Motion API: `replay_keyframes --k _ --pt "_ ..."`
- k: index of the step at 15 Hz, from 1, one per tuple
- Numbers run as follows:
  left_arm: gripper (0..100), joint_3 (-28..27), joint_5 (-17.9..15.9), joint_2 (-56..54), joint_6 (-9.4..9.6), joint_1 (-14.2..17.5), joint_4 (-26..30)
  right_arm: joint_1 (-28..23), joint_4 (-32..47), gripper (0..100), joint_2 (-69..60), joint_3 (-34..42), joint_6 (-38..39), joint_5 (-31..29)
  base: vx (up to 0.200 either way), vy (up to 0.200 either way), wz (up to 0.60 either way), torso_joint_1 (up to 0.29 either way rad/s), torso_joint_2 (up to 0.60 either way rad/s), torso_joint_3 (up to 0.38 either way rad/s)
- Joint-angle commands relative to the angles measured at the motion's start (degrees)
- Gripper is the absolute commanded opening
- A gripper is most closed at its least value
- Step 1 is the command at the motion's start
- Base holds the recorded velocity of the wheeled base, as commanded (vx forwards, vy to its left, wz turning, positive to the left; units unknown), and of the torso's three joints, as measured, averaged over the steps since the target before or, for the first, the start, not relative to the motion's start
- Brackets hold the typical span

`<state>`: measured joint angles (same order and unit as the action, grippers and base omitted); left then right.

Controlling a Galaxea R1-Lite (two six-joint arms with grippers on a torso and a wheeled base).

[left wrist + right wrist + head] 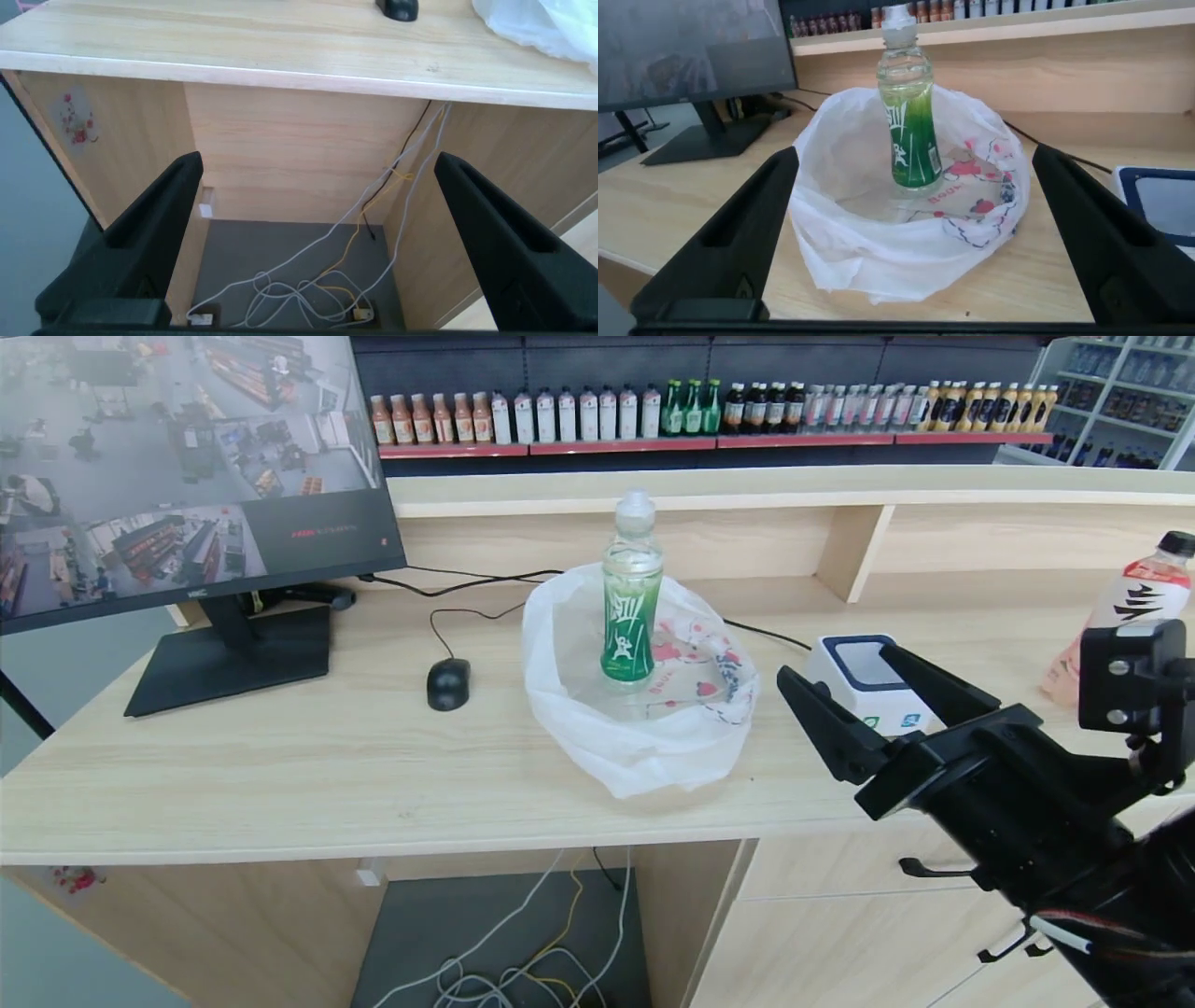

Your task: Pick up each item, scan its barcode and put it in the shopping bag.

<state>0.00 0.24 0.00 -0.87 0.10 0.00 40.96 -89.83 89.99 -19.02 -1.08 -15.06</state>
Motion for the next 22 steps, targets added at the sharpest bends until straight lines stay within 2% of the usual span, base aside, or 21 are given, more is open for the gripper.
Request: replay_keyframes --k 1,3,22 --pt "100 0.0 0.02 0.0 0.07 -0.01 0.0 -1.32 -0.17 100 0.1 -0.49 0.03 0.11 0.0 -0.2 0.0 0.007 0.0 0.002" --pt "100 0.0 0.02 0.0 0.16 -0.01 0.0 -2.46 -0.17 100 0.27 -0.67 0.03 0.11 0.0 -0.2 0.0 -0.002 0.0 0.002" --pt "100 0.0 0.02 0.0 -0.19 -0.01 -0.09 -2.38 -0.17 100 2.91 -0.76 -0.5 0.11 0.0 -0.2 0.0 0.001 0.0 0.003"
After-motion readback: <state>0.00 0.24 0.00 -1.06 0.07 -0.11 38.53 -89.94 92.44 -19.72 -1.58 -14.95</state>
